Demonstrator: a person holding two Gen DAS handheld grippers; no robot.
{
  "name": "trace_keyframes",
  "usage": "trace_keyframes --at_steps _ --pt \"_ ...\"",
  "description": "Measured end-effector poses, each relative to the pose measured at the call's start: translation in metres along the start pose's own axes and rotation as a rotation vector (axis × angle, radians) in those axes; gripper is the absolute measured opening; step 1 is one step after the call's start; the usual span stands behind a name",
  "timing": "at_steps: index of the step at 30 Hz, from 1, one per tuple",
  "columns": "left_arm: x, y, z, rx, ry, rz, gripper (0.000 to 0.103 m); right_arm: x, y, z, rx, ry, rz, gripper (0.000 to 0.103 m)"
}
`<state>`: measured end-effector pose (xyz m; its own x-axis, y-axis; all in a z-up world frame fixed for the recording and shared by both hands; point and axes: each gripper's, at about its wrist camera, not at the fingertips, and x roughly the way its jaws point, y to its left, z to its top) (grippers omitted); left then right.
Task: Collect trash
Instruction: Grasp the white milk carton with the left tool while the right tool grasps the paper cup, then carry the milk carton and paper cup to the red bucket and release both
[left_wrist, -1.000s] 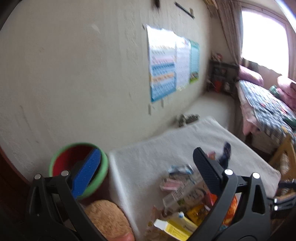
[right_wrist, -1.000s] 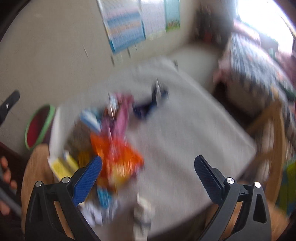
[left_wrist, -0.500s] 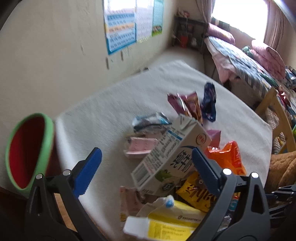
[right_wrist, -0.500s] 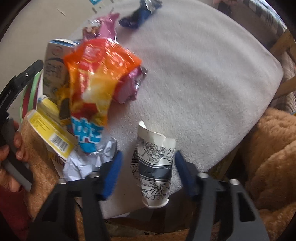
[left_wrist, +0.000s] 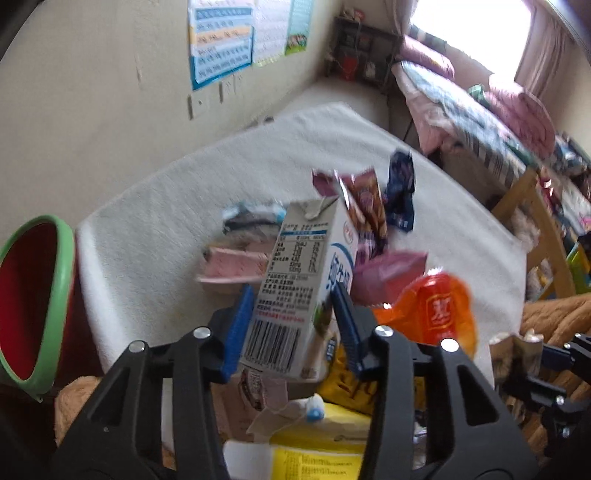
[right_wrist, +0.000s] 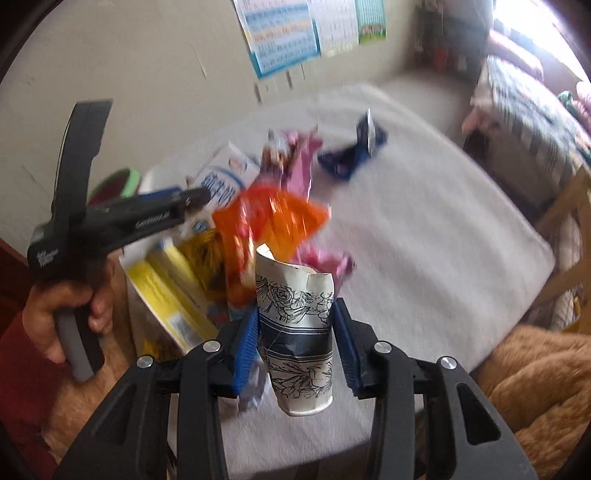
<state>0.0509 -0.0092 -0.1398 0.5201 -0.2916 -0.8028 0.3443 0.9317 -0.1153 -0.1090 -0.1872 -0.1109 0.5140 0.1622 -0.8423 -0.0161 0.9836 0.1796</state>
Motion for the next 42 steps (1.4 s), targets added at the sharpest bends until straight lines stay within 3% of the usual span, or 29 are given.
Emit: trace_keyframes --at_steps 5,7,14,16,17,18,20,24,33,37,38,42 --pt "-0.035 0.009 0.011 -0.040 -0.100 0.007 0.040 -0.013 0.001 0.029 0.011 -0.088 0.013 0.038" --pt "-0.051 0.015 0.016 -0.064 -0.132 0.010 0.002 -0.017 -0.001 0.035 0.014 -0.107 0.019 0.038" --pt "-0.072 0.041 0.018 -0.119 -0.146 0.003 0.000 -0.018 0.029 0.059 -0.039 -0.143 0.050 0.038" --pt "-0.066 0.045 0.016 -0.111 -0.113 -0.007 0.004 -0.016 0.033 0.061 -0.040 -0.142 0.054 0.038" --pt "-0.065 0.046 0.015 -0.108 -0.104 -0.018 0.016 -0.014 0.034 0.062 -0.035 -0.137 0.056 0.038" --pt "-0.064 0.048 0.012 -0.111 -0.094 -0.025 0.044 -0.013 0.034 0.062 -0.030 -0.132 0.053 0.038" --pt "-0.061 0.051 0.008 -0.125 -0.097 -0.017 0.073 -0.009 0.033 0.061 -0.022 -0.120 0.050 0.038" --pt "-0.042 0.060 0.002 -0.170 -0.034 0.020 0.077 -0.006 0.034 0.053 -0.018 -0.095 0.047 0.038" --pt "0.004 0.087 -0.033 -0.395 0.186 -0.018 0.078 0.003 0.033 0.046 -0.012 -0.065 0.056 0.039" --pt "0.014 0.073 -0.036 -0.319 0.200 0.050 0.081 0.007 0.040 0.045 -0.027 -0.057 0.070 0.039" --pt "0.016 0.070 -0.036 -0.308 0.198 0.060 0.079 0.007 0.041 0.045 -0.029 -0.056 0.071 0.039" --pt "0.016 0.063 -0.036 -0.314 0.183 0.018 0.054 0.006 0.042 0.044 -0.036 -0.057 0.073 0.039"
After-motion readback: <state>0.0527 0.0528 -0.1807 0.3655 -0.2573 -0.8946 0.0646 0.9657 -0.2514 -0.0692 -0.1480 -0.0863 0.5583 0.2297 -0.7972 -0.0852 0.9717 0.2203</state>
